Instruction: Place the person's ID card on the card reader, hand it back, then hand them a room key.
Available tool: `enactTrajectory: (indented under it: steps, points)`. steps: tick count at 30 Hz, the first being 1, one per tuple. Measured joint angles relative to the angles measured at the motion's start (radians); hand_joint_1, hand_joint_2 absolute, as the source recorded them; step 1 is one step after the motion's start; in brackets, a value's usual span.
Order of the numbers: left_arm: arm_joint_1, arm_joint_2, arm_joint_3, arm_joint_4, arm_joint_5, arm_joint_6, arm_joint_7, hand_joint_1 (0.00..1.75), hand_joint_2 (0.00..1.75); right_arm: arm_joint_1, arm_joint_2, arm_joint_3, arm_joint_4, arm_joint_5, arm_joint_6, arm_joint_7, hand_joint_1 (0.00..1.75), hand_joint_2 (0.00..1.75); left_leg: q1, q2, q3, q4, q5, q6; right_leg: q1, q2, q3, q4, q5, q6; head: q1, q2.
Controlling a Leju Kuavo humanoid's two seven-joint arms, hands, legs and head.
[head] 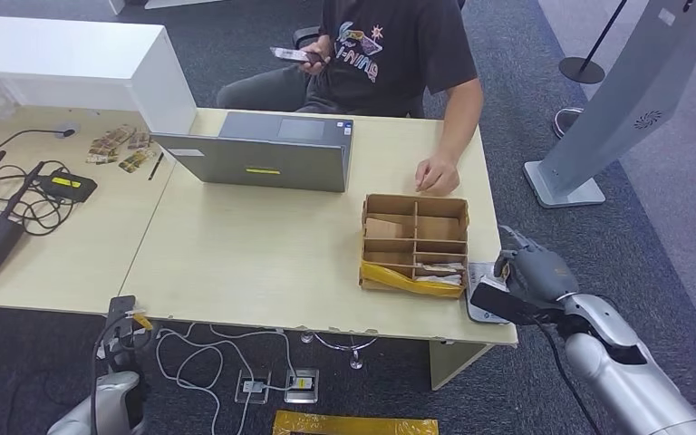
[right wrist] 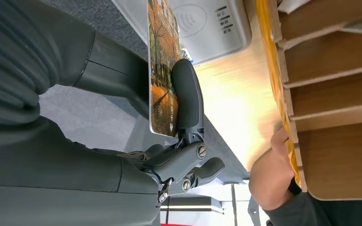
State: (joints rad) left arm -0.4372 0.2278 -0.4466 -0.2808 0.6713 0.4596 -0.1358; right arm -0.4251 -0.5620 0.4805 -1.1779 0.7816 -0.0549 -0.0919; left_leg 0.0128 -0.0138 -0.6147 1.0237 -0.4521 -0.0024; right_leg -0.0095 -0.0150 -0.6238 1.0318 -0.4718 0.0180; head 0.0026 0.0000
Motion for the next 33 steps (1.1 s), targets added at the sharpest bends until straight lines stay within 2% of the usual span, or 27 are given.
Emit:
enactTrajectory:
  steps: [27,33]
  points:
    - [0.002,0.002,0.024,0.0,-0.032,0.014,0.002,0.0,0.0,0.01,0.011,0.026,0.015,0.018,0.034,0.002,1.75,1.75,0.0,0.0,0.0,0.0,0.0,0.0,0.0,0.0,0.0,0.0,0.0,0.0,0.0,0.0]
    - [0.002,0.0,0.028,-0.001,-0.057,0.026,-0.002,0.0,0.0,-0.035,0.013,0.006,0.021,0.054,-0.022,-0.009,1.75,1.75,0.0,0.0,0.0,0.0,0.0,0.0,0.0,0.0,0.0,0.0,0.0,0.0,0.0,0.0]
